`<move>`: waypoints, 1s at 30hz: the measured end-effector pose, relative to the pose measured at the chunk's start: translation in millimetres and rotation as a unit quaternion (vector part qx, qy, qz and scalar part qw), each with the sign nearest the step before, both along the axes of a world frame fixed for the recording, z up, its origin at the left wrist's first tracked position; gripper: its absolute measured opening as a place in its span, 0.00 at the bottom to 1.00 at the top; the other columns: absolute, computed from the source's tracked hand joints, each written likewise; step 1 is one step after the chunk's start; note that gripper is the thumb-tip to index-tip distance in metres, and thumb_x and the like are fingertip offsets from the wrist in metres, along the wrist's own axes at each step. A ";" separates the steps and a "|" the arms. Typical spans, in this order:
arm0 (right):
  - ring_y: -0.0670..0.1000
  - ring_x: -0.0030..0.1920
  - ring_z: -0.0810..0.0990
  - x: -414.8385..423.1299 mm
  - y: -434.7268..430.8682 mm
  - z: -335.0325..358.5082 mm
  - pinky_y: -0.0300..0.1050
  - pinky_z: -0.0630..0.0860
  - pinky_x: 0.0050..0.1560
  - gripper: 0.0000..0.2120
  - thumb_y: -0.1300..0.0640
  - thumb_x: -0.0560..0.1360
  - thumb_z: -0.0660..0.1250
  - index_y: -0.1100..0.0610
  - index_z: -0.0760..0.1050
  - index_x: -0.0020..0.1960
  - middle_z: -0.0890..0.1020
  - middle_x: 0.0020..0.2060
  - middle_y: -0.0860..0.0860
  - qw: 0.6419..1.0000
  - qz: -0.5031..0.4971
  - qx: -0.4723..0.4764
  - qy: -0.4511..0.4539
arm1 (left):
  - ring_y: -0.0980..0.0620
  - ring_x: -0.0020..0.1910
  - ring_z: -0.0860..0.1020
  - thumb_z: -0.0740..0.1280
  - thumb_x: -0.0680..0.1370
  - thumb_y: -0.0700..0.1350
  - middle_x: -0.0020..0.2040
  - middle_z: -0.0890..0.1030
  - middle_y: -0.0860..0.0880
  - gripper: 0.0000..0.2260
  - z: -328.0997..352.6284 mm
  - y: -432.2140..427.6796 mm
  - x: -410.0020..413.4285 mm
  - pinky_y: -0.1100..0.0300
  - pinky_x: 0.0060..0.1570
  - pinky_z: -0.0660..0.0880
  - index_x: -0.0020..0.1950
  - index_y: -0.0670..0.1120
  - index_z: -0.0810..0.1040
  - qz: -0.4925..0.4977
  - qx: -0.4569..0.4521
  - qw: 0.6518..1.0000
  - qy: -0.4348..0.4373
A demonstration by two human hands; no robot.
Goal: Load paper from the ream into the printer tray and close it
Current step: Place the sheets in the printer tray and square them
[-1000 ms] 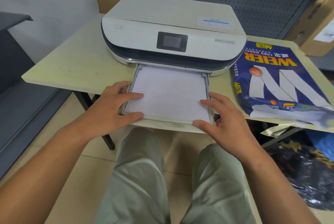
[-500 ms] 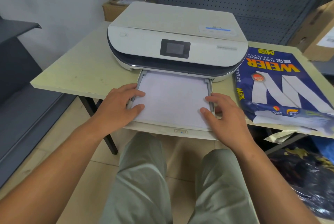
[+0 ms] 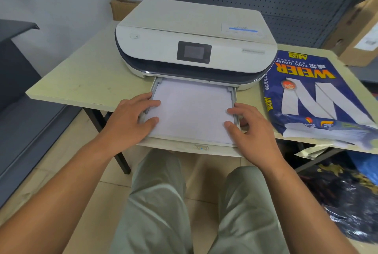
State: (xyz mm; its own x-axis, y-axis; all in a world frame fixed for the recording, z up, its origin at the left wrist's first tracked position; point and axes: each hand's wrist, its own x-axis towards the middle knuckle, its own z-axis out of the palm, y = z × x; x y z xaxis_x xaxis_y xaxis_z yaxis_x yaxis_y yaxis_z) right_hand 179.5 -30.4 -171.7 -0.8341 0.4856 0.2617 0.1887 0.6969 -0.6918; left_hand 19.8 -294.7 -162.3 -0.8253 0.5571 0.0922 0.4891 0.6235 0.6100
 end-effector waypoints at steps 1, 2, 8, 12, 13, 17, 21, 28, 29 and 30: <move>0.45 0.54 0.79 -0.2 0.3 -0.7 0.42 0.77 0.57 0.13 0.52 0.77 0.70 0.48 0.80 0.61 0.76 0.67 0.43 1.000 0.001 -0.002 -0.002 | 0.50 0.76 0.63 0.67 0.80 0.49 0.77 0.66 0.59 0.20 -0.2 -0.2 -0.3 0.48 0.75 0.62 0.72 0.59 0.73 -0.001 0.008 1.000 -0.006; 0.45 0.53 0.79 -0.5 0.5 -1.6 0.40 0.76 0.56 0.13 0.53 0.77 0.69 0.48 0.80 0.61 0.76 0.67 0.43 1.000 0.001 -0.004 -0.003 | 0.50 0.76 0.62 0.66 0.80 0.48 0.77 0.66 0.59 0.20 -0.6 -0.8 -0.6 0.48 0.75 0.63 0.72 0.59 0.73 -0.001 0.018 1.000 -0.014; 0.44 0.52 0.76 -3.0 1.2 -5.5 0.31 0.72 0.53 0.14 0.61 0.78 0.66 0.51 0.80 0.61 0.76 0.68 0.46 1.000 -0.002 -0.018 0.005 | 0.54 0.75 0.63 0.60 0.82 0.40 0.74 0.64 0.66 0.21 -5.6 0.1 -2.5 0.61 0.72 0.57 0.73 0.58 0.73 0.011 0.044 0.999 -0.015; 0.46 0.54 0.78 -1.3 0.9 -3.6 0.38 0.75 0.56 0.14 0.62 0.78 0.66 0.51 0.80 0.61 0.76 0.68 0.45 1.000 0.000 -0.024 0.010 | 0.55 0.73 0.66 0.60 0.82 0.38 0.72 0.66 0.66 0.22 -5.9 0.6 -3.5 0.62 0.70 0.60 0.72 0.58 0.73 0.021 0.066 0.997 -0.030; 0.46 0.53 0.78 -1.1 0.8 -3.4 0.38 0.76 0.56 0.14 0.62 0.78 0.66 0.51 0.80 0.61 0.76 0.67 0.45 1.000 0.001 -0.027 0.011 | 0.55 0.72 0.67 0.60 0.82 0.38 0.72 0.67 0.67 0.22 -5.8 0.2 -4.0 0.61 0.70 0.61 0.72 0.58 0.73 0.019 0.065 0.997 -0.030; 0.44 0.52 0.77 -0.7 0.4 -3.6 0.35 0.73 0.54 0.14 0.62 0.78 0.65 0.51 0.80 0.61 0.76 0.67 0.45 0.999 0.003 -0.032 0.016 | 0.57 0.73 0.65 0.60 0.82 0.38 0.72 0.65 0.68 0.22 -6.6 -1.1 -4.4 0.63 0.70 0.60 0.72 0.58 0.73 0.008 0.062 0.998 -0.022; 0.44 0.54 0.77 1.6 -0.2 -3.3 0.35 0.74 0.55 0.14 0.62 0.78 0.65 0.50 0.80 0.61 0.76 0.67 0.44 0.999 0.003 -0.033 0.012 | 0.57 0.73 0.65 0.59 0.82 0.36 0.73 0.64 0.69 0.23 -7.8 -2.5 -3.4 0.63 0.69 0.59 0.72 0.58 0.73 -0.007 0.053 0.999 -0.007; 0.43 0.53 0.75 2.5 -2.8 -1.9 0.35 0.74 0.57 0.14 0.60 0.79 0.67 0.49 0.79 0.62 0.76 0.68 0.43 0.999 0.003 -0.046 0.015 | 0.56 0.75 0.63 0.59 0.82 0.36 0.73 0.64 0.67 0.23 -9.8 -2.2 -3.2 0.63 0.71 0.57 0.72 0.57 0.73 -0.012 0.054 0.998 0.001; 0.43 0.55 0.75 2.8 -3.5 -1.7 0.38 0.75 0.59 0.14 0.60 0.79 0.66 0.49 0.78 0.62 0.76 0.68 0.43 0.999 0.002 -0.048 0.013 | 0.55 0.76 0.62 0.58 0.82 0.36 0.73 0.64 0.66 0.23 -10.9 -2.4 -3.1 0.62 0.72 0.57 0.73 0.57 0.73 -0.015 0.056 0.998 0.002; 0.43 0.55 0.75 3.2 -4.2 -1.3 0.40 0.75 0.60 0.14 0.60 0.79 0.66 0.49 0.78 0.63 0.76 0.69 0.43 0.999 0.000 -0.048 0.011 | 0.54 0.77 0.62 0.58 0.82 0.36 0.74 0.63 0.66 0.23 -12.1 -2.8 -3.0 0.60 0.74 0.57 0.73 0.57 0.72 -0.019 0.057 0.998 0.000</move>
State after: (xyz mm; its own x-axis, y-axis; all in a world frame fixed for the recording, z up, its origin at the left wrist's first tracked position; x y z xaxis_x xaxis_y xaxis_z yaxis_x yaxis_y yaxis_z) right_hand 182.7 -34.6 -173.0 -0.8287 0.5093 0.2321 0.1722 0.6265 -0.7601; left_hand 16.8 -297.4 -174.4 -0.8041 0.5734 0.1571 0.5107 0.5309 0.6763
